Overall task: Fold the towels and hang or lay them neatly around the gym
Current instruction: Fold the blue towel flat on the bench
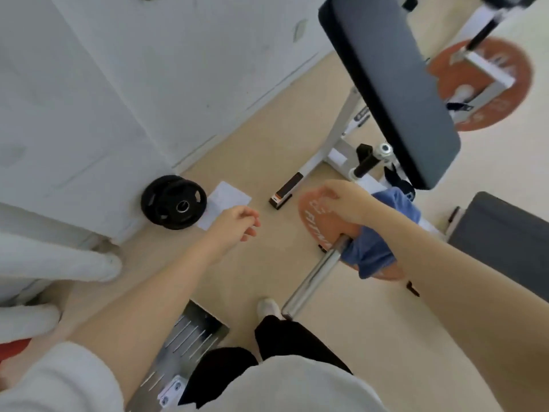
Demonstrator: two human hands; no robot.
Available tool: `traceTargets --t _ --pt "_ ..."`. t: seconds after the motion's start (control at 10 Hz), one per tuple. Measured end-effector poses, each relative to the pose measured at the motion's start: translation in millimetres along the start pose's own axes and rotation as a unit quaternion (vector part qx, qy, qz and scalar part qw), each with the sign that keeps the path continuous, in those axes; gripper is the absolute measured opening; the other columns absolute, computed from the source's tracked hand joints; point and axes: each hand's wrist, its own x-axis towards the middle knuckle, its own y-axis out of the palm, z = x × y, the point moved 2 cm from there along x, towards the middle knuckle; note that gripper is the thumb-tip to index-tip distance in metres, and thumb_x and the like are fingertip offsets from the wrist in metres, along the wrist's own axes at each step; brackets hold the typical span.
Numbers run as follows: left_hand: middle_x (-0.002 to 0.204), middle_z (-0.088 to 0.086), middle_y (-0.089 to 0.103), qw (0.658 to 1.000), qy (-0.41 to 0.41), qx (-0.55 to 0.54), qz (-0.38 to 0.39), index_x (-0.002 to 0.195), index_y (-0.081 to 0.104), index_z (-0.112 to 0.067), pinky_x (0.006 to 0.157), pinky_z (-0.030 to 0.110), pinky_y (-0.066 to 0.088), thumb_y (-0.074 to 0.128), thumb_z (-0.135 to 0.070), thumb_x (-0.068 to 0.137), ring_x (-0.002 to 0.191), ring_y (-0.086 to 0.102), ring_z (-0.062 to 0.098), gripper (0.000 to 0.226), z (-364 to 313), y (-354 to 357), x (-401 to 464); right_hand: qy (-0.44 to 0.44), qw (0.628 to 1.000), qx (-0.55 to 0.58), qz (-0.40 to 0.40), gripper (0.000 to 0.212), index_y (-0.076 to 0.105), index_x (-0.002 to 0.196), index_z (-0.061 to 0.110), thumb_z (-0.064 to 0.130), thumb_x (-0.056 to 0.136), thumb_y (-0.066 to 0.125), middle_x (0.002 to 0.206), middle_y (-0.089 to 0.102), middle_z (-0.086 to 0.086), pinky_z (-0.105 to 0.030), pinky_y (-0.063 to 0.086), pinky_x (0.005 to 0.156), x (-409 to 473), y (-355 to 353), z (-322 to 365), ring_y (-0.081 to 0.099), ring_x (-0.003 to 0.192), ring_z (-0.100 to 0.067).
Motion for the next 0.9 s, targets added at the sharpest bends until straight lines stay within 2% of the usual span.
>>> traceTargets --t 0.1,0.2,0.3,0.4,0.5,0.6,0.7,0.8,0.9 --pt "0.089 -0.002 0.062 0.999 -0.006 0.015 0.031 0.09 0.056 -0.021 0.07 0.024 0.044 0.041 -0.009 0.094 0.075 0.058 0.014 0.02 -10 38 19 0.042 0.999 0.025 -0.023 0.016 0.053 0.107 0.025 0.017 0.094 0.049 0.098 0.05 0.004 -0.014 0.036 0.068 -17 -11 -51 0.047 0.091 -0.014" --pt "0.087 -0.001 0.061 0.998 -0.012 0.017 0.053 0.094 0.056 -0.016 0.069 0.023 0.044 0.04 -0.007 0.094 0.071 0.057 0.013 0.019 -16 74 26 0.089 0.993 0.033 -0.064 0.005 0.05 0.091 0.025 0.02 0.093 0.051 0.089 0.055 0.001 -0.015 0.038 0.066 -31 -4 -96 0.05 0.084 -0.015" --pt "0.086 -0.001 0.059 0.995 -0.031 0.032 0.088 0.1 0.054 -0.011 0.066 0.022 0.042 0.037 -0.005 0.095 0.069 0.054 0.013 0.019 -16 109 31 0.225 0.973 -0.033 0.028 0.031 0.042 0.089 0.03 0.018 0.078 0.069 0.079 0.065 -0.001 -0.029 0.044 0.076 -31 12 -139 0.058 0.079 -0.017" --pt "0.085 -0.002 0.059 0.991 -0.025 0.078 0.103 0.099 0.054 -0.012 0.065 0.021 0.041 0.037 -0.004 0.094 0.069 0.054 0.011 0.019 -16 137 40 0.226 0.967 -0.107 -0.052 0.009 0.05 0.084 0.014 0.016 0.087 0.057 0.08 0.051 -0.003 -0.03 0.048 0.072 -36 10 -168 0.052 0.075 -0.018" --pt "0.084 -0.004 0.058 0.992 -0.01 0.092 0.083 0.102 0.053 -0.011 0.066 0.021 0.041 0.037 -0.004 0.094 0.069 0.054 0.011 0.02 -32 160 48 0.242 0.961 -0.068 -0.111 0.017 0.058 0.097 0.004 0.009 0.094 0.042 0.097 0.048 -0.012 -0.032 0.045 0.071 -44 -1 -205 0.053 0.086 -0.028" --pt "0.087 -0.003 0.06 0.996 -0.007 0.074 0.039 0.095 0.056 -0.016 0.069 0.024 0.043 0.037 -0.006 0.094 0.073 0.057 0.013 0.021 -48 177 57 0.284 0.955 0.05 -0.072 0.033 0.046 0.127 0.005 0.01 0.096 0.036 0.126 0.048 -0.017 -0.037 0.043 0.079 -28 -13 -235 0.054 0.107 -0.035" --pt "0.089 -0.005 0.064 0.998 -0.017 0.059 -0.018 0.087 0.056 -0.026 0.074 0.026 0.046 0.038 -0.01 0.093 0.075 0.06 0.013 0.025 -54 199 66 0.3 0.945 0.13 -0.012 0.046 0.028 0.141 0.002 0.011 0.097 0.037 0.14 0.04 -0.021 -0.04 0.036 0.101 -6 -20 -269 0.043 0.126 -0.037" --pt "0.087 -0.003 0.061 0.995 -0.058 0.016 -0.076 0.084 0.054 -0.024 0.07 0.024 0.045 0.037 -0.007 0.094 0.072 0.057 0.012 0.027 -59 234 70 0.292 0.942 0.16 0.032 0.057 0.019 0.144 0.003 0.022 0.096 0.043 0.144 0.035 -0.024 -0.045 0.032 0.104 13 -21 -297 0.038 0.13 -0.039" --pt "0.092 -0.002 0.062 0.996 -0.063 0.02 -0.057 0.089 0.054 -0.025 0.071 0.024 0.045 0.041 -0.011 0.095 0.075 0.058 0.012 0.021 -63 271 76 0.3 0.911 0.278 0.046 0.054 0.027 0.141 0.0 0.021 0.096 0.047 0.141 0.041 -0.021 -0.037 0.045 0.085 24 -16 -313 0.046 0.122 -0.036"
